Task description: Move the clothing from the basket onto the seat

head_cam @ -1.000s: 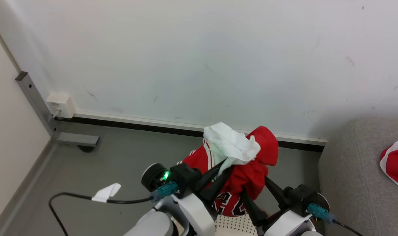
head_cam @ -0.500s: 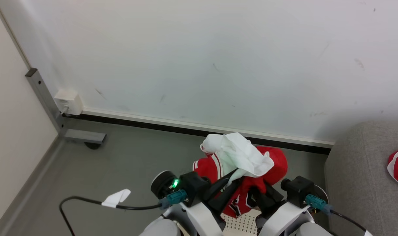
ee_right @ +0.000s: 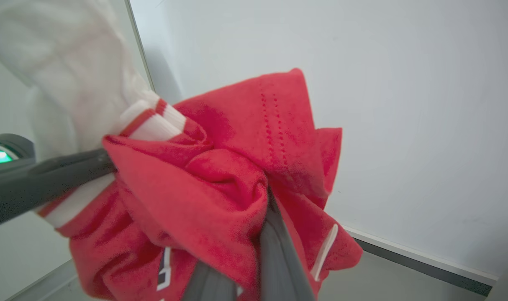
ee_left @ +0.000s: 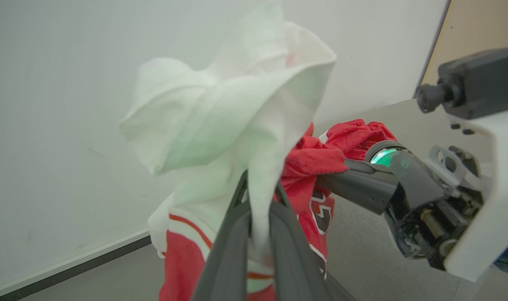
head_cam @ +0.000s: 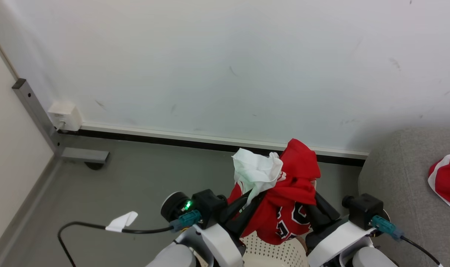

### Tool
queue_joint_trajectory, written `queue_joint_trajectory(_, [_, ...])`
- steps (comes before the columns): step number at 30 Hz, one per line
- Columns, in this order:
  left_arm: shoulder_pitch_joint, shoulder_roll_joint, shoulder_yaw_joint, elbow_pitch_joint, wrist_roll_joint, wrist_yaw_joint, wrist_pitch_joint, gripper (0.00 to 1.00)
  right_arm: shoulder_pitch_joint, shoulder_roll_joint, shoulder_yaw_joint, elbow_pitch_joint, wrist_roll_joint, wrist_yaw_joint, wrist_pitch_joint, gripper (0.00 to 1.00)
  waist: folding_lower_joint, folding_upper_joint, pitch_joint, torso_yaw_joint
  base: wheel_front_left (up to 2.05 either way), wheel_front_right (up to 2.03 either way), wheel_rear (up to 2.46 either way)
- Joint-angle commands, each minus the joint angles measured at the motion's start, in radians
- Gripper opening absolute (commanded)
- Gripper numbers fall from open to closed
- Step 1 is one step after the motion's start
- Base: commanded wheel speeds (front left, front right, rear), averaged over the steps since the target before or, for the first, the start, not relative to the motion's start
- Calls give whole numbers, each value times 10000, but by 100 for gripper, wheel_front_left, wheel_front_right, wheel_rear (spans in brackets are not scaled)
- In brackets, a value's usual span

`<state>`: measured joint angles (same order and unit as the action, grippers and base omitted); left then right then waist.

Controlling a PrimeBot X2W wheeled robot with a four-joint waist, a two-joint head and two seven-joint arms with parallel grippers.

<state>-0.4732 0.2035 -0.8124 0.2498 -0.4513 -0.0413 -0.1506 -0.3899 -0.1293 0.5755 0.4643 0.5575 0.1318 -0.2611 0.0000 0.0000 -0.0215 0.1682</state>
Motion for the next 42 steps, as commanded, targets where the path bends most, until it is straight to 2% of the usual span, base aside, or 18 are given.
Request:
queue_joint_trajectory(1, [-14, 79, 29, 32, -79, 55, -40, 19, 159, -110, -257, -152, 30, -23, -30, 0, 0, 0, 10, -76, 0, 0, 0])
queue_joint_trajectory(2, [8, 90, 30, 47, -106, 59, -34, 43, 202, -140, -367, -234, 7, -23, -30, 0, 0, 0, 15, -121, 0, 0, 0])
queue_joint_trajectory(3, [8, 90, 30, 47, -106, 59, -34, 43, 202, -140, -367, -234, 7, -23, -30, 0, 0, 0, 15, -121, 0, 0, 0])
queue_joint_trajectory(4, [35, 105, 32, 60, -103, 73, -21, 100, 250, -171, -490, -316, -15, -23, -30, 0, 0, 0, 19, -170, 0, 0, 0])
queue_joint_trajectory(15, [102, 233, 12, -105, -108, 209, -111, 100, -14, -670, -1586, -1459, -303, -23, -32, 0, 0, 0, 67, -1325, 0, 0, 0])
queue_joint_trajectory(31, [-82, 384, -201, -378, 206, 182, -539, 100, -213, -1928, -3661, -3561, -570, -23, -30, 0, 0, 0, 548, -3683, 0, 0, 0])
queue_joint_trajectory(42, [-238, 517, -274, -399, 443, 149, -852, 100, 502, -1636, -4356, -4663, -739, -23, 99, 0, 0, 0, 996, -4826, 0, 0, 0])
